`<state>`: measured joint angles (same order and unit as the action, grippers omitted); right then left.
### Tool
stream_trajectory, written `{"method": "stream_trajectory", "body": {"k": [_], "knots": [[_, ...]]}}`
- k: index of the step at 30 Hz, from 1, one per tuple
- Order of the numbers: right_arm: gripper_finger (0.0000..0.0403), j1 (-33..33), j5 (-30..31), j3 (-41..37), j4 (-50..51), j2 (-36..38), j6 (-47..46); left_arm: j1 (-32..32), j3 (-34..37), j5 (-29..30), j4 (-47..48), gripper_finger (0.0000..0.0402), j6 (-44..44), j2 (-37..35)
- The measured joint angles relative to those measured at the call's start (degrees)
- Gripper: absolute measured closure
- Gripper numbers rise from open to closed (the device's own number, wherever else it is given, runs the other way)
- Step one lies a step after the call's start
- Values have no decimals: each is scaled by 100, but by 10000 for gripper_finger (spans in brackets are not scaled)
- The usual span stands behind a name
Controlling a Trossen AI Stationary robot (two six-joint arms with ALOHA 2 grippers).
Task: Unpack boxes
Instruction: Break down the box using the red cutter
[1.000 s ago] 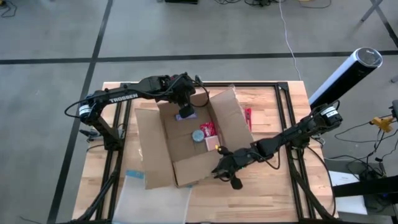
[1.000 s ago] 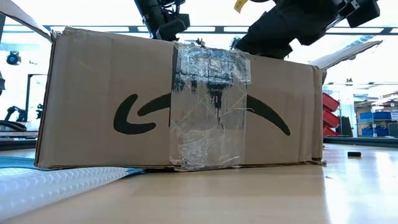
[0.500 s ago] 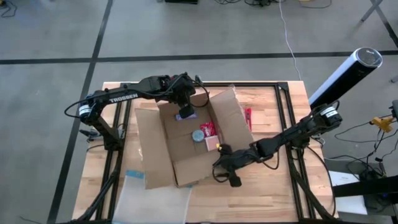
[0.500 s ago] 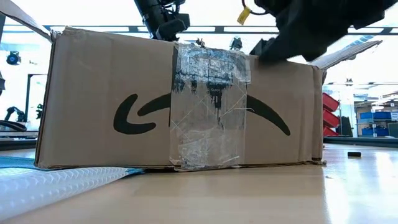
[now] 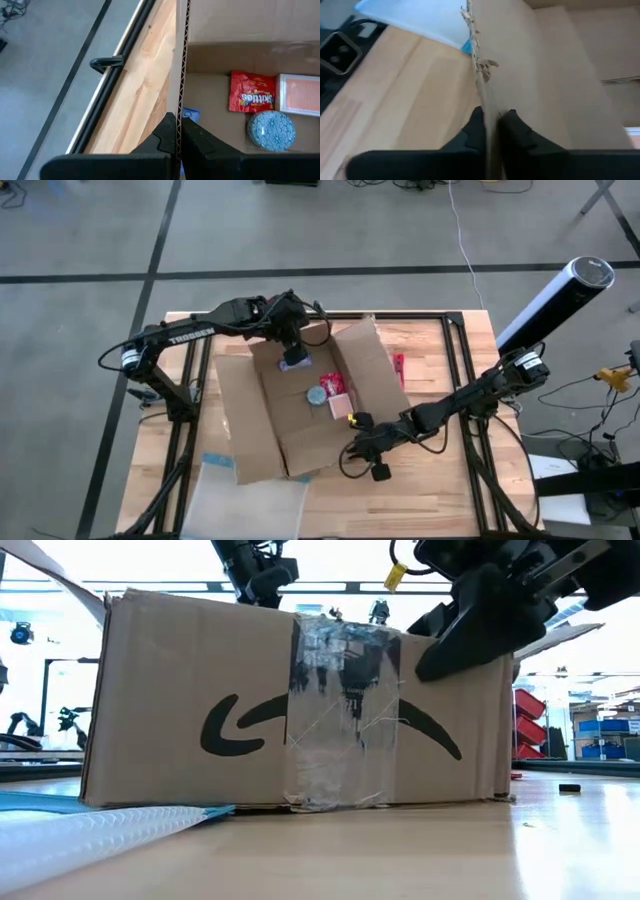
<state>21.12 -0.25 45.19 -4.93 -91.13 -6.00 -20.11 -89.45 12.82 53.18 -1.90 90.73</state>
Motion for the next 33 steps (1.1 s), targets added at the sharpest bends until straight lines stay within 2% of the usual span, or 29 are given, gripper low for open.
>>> {"method": "stream_trajectory", "body": {"k": [3,15,28,33], "knots": [[394,27,-248,-2,96,-2,7,-107,0,-32,43,402,-1,-109],[401,165,-424,-11,245,-4,-51,-763,149,-80,374,401,-10,-162],[400,186,-520,-20,227,4,-35,-1210,1420,-94,21,400,-48,-163],[399,186,-514,-28,177,0,-3,-1210,1993,-94,-426,380,-83,-153]]}}
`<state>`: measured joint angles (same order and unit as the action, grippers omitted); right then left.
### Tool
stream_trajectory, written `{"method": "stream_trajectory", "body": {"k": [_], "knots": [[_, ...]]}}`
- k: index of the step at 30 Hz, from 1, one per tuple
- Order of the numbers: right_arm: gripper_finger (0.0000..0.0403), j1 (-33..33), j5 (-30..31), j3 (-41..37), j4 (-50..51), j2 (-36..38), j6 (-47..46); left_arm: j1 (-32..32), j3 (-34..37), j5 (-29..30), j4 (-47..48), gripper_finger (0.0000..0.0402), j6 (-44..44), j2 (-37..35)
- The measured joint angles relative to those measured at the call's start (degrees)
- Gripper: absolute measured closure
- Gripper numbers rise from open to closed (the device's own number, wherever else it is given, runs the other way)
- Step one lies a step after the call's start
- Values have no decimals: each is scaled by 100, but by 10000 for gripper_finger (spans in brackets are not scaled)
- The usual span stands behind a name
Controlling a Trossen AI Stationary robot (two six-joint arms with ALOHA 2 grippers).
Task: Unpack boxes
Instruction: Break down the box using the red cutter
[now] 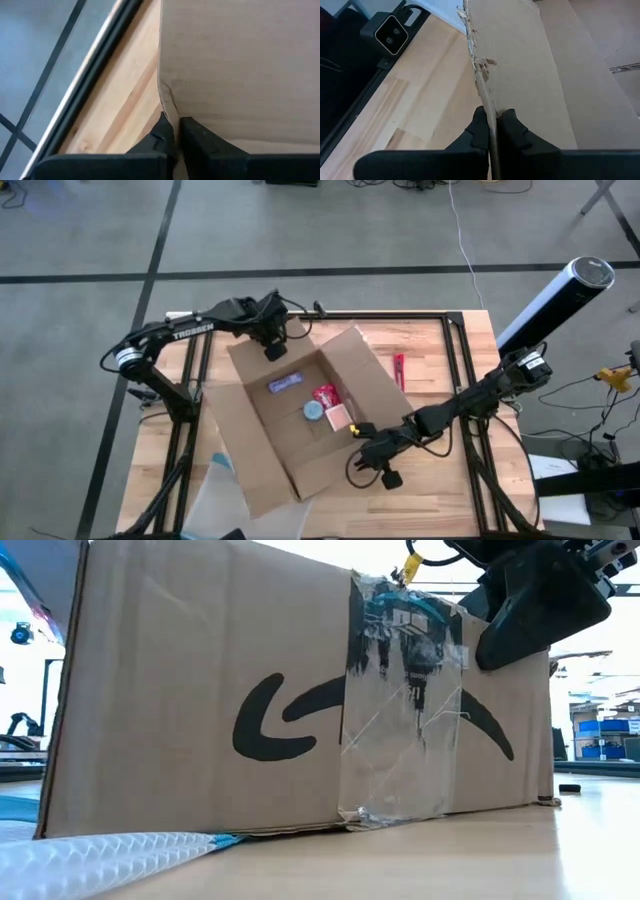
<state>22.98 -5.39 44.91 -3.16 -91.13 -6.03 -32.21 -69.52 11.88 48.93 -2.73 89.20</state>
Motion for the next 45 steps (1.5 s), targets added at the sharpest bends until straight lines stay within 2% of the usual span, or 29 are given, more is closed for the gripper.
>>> {"method": "stream_trajectory", "body": {"k": [10,18,26,32,36,42,45], "knots": [[399,-105,159,-7,-283,-9,59,0,619,-28,-520,317,-11,12],[398,-191,565,-2,-340,-11,62,1,985,-840,-1112,271,-33,12],[398,-240,546,-2,-355,-9,51,7,1078,-887,-1337,250,-100,12],[398,-284,781,-7,-432,-11,53,9,840,-884,-1339,244,-131,12],[398,-343,855,-9,-490,-12,49,38,497,-1092,-1265,244,-131,-7],[398,-437,1570,-9,-489,-16,-40,189,-86,-1295,-1215,244,-126,-23],[398,-496,1743,-9,-489,-16,-133,375,-305,-1534,-1235,242,-72,-26]]}}
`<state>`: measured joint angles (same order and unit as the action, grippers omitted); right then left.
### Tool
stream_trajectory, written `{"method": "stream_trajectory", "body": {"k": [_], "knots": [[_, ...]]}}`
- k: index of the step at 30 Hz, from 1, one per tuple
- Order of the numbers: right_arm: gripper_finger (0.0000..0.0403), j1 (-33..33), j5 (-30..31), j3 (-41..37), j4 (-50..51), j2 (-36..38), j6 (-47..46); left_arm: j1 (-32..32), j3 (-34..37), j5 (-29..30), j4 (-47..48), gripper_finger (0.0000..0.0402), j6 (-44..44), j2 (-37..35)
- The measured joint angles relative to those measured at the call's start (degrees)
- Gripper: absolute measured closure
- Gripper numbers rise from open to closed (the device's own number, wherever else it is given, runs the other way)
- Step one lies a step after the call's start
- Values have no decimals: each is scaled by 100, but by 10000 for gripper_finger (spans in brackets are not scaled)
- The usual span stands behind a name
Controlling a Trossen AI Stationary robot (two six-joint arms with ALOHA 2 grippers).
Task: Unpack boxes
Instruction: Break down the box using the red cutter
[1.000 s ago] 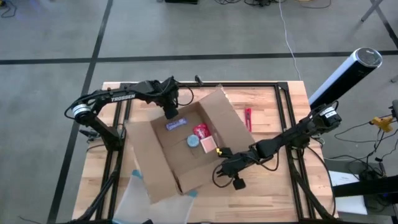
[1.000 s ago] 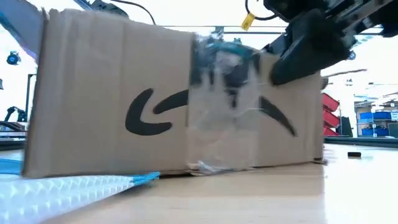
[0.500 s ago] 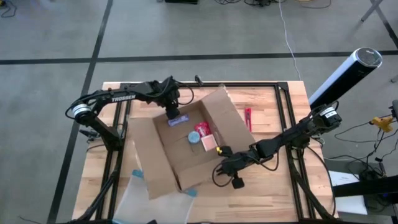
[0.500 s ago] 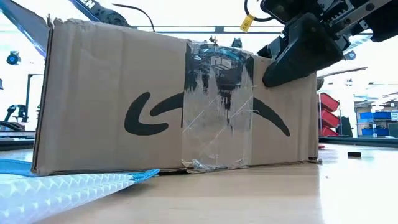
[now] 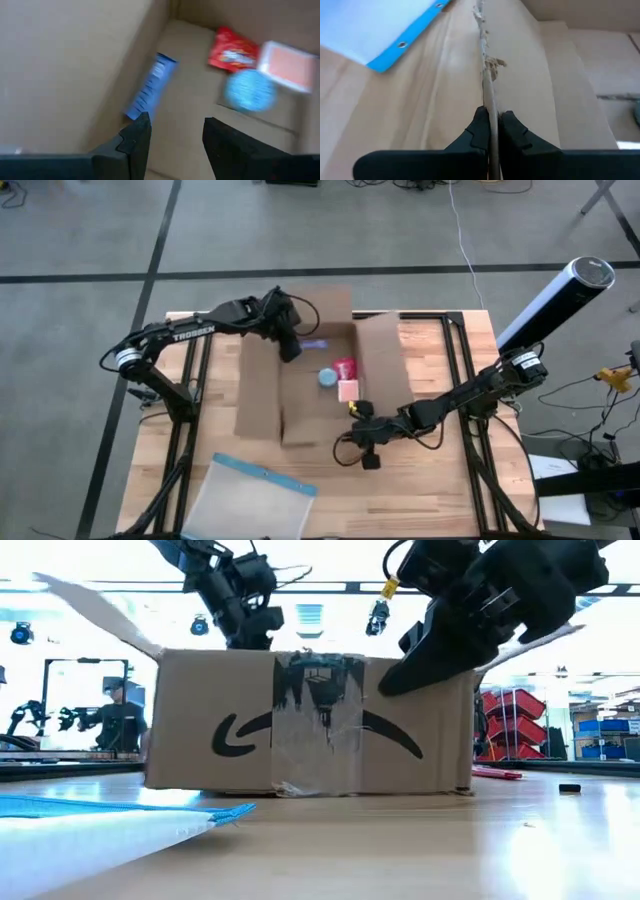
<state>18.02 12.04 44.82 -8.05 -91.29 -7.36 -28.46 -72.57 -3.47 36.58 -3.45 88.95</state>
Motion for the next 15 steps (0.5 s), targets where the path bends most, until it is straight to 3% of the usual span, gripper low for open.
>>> {"method": "stream_trajectory", "body": {"k": [4,10,15], "knots": [[398,-103,-34,0,-11,0,-74,417,-82,-424,10,242,97,0],[398,-106,-36,0,-51,0,-38,1183,-33,-492,96,245,66,0],[398,-151,370,-4,-116,0,164,1761,-20,-470,92,246,57,0]]}}
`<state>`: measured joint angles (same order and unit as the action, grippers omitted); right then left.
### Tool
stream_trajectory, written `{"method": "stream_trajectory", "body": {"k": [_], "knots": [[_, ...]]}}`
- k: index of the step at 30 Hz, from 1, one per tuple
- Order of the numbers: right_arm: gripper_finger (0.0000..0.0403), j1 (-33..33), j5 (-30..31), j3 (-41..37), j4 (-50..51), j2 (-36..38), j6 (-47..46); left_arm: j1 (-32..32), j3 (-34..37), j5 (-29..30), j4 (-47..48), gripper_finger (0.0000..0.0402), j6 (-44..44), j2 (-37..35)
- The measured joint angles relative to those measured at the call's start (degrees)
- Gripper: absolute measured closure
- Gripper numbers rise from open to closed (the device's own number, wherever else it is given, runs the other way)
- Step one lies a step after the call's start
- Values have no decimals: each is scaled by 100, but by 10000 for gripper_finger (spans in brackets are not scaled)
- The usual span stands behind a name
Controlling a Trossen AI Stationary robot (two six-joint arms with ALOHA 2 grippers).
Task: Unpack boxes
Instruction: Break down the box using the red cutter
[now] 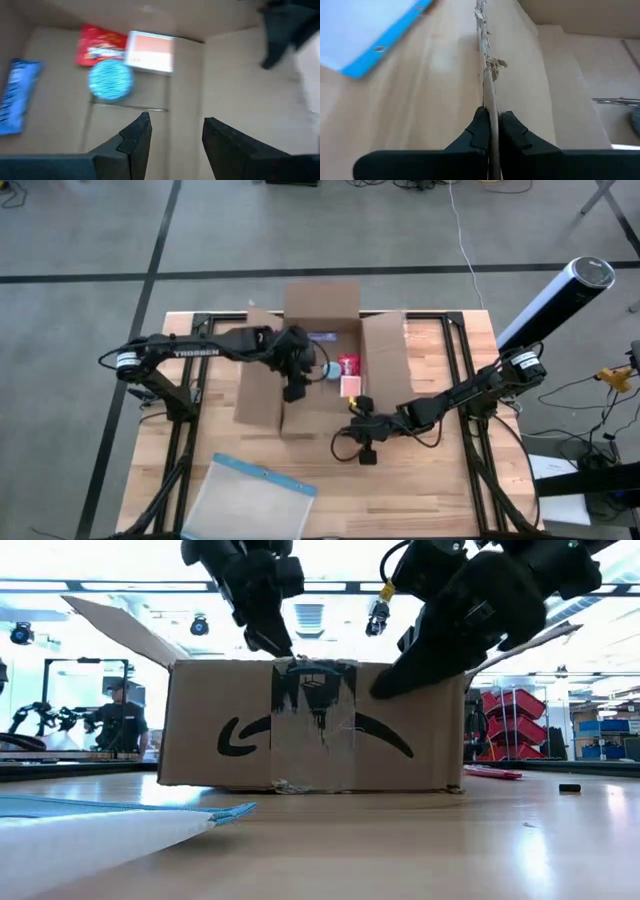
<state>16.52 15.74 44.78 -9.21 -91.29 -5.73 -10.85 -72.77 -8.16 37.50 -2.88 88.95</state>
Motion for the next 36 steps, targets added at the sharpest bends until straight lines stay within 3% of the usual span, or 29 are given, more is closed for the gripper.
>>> {"method": "stream_trajectory", "body": {"k": [5,11,19,25,29,36], "knots": [[398,-81,99,-5,-9,22,128,514,61,25,-19,246,59,0],[398,-47,72,12,-146,285,169,946,189,588,-147,246,17,0],[398,-31,-171,210,-122,1003,165,1084,162,593,-143,246,3,-143],[395,-42,-183,210,442,1087,-122,1094,168,618,-173,246,47,-181],[362,-55,-49,206,823,941,-289,1121,189,616,-237,246,59,-186],[256,-55,134,205,750,647,-119,1129,199,614,-367,246,61,-186]]}}
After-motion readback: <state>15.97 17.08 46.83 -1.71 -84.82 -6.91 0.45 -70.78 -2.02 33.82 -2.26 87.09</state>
